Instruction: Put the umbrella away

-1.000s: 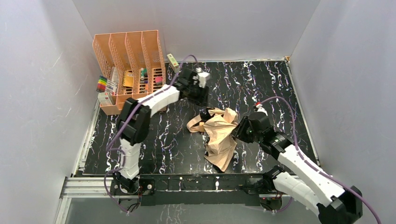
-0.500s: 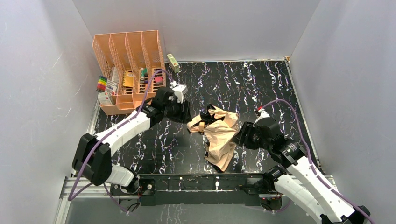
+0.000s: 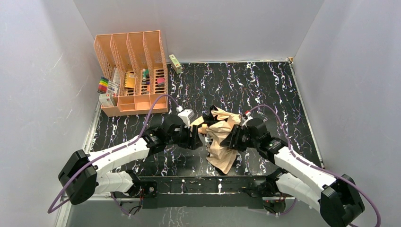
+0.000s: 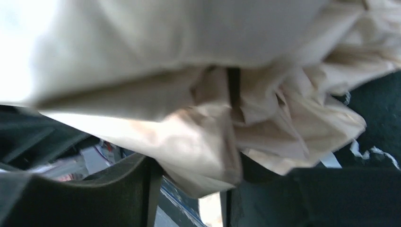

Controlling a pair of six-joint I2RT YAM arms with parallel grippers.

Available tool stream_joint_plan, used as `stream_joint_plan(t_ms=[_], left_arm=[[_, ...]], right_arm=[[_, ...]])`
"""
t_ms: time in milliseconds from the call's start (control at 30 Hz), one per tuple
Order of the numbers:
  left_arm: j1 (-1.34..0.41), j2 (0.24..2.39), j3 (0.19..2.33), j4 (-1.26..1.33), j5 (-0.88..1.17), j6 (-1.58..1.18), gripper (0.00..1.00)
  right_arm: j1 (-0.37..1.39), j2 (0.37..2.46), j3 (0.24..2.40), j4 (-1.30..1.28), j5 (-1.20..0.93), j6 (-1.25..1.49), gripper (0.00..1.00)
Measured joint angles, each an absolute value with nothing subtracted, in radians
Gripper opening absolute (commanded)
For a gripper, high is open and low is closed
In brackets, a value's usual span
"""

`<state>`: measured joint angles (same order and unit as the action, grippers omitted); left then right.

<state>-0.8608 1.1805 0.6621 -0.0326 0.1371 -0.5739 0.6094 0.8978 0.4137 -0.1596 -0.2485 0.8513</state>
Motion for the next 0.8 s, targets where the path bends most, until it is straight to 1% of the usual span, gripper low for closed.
stream_joint_plan(t_ms=[200,300,433,467,567,700,800], left_arm=[[-0.873,1.172,0.661,-0.007,0.140,-0.580,0.59],[-0.883,1.163,0.661,0.002,0.141,-0.581,0.60],[-0.898,1.152,0.659,0.012,0.140,-0.583,0.65],[-0.902,1.150,0.654,0.019,0.140,-0.584,0.70],[-0.916,1.151,0.644,0.025,0.138,-0.588,0.83],[-0.952,1.170,0.643,0.045,0.130,-0.592,0.97],[-0.987,1.206,0.643,0.078,0.112,-0.598,0.98]], right_arm=[[0.611,0.983,0.430,-0.012,-0.200,0.924,0.14],[0.611,1.019,0.460,0.026,-0.176,0.945,0.09],[0.610,1.054,0.537,0.040,-0.126,0.953,0.02],[0.609,1.063,0.560,0.044,-0.112,0.954,0.00],[0.601,1.095,0.622,0.054,-0.072,0.955,0.00],[0.571,1.155,0.686,0.056,-0.016,0.968,0.00],[0.521,1.218,0.699,0.056,0.020,1.012,0.00]])
